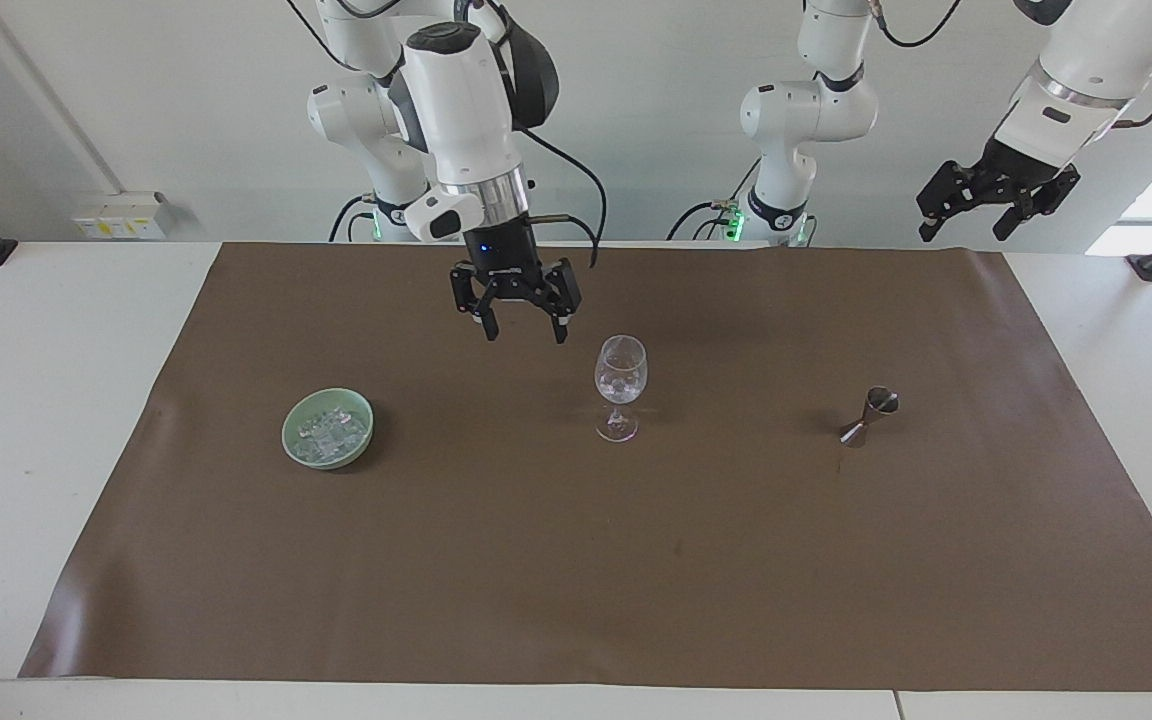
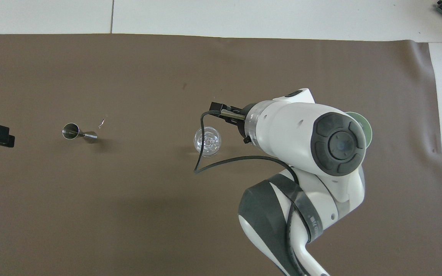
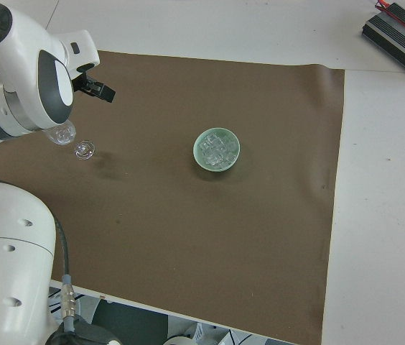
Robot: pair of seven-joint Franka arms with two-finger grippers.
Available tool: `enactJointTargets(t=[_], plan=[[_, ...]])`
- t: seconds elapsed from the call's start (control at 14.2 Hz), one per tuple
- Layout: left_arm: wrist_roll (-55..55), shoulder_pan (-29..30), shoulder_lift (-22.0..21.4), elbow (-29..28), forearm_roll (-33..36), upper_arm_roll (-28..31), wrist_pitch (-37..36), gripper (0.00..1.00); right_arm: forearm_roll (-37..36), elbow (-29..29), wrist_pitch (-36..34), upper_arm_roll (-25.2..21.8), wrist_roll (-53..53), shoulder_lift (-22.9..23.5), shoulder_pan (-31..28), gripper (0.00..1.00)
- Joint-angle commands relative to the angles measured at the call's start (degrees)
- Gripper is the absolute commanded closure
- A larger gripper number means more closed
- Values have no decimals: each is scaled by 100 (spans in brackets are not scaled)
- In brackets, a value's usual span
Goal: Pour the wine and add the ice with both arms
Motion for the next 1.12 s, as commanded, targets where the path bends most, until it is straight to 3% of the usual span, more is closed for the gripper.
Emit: enactJointTargets(t=[0.0, 0.21, 0.35, 0.7, 1.05], plan=[[48, -115, -151, -154, 97, 30, 18, 0, -85, -27, -422, -23, -680, -190, -409, 0], [66, -36, -212, -294, 97, 39, 70, 0, -85, 253, -1054, -462, -1130, -243, -419, 0], [119, -9, -457, -750, 88, 92, 290, 0, -94, 368, -1363, -673, -1350, -287, -437, 0], [110, -1, -423, -682, 35, 109, 405, 0, -85, 790, -2417, -866, -2131, -436, -902, 0], [101, 87, -300, -453, 44, 127, 475, 0, 12, 897, -2990, -1245, -2599, -559, -990, 0]])
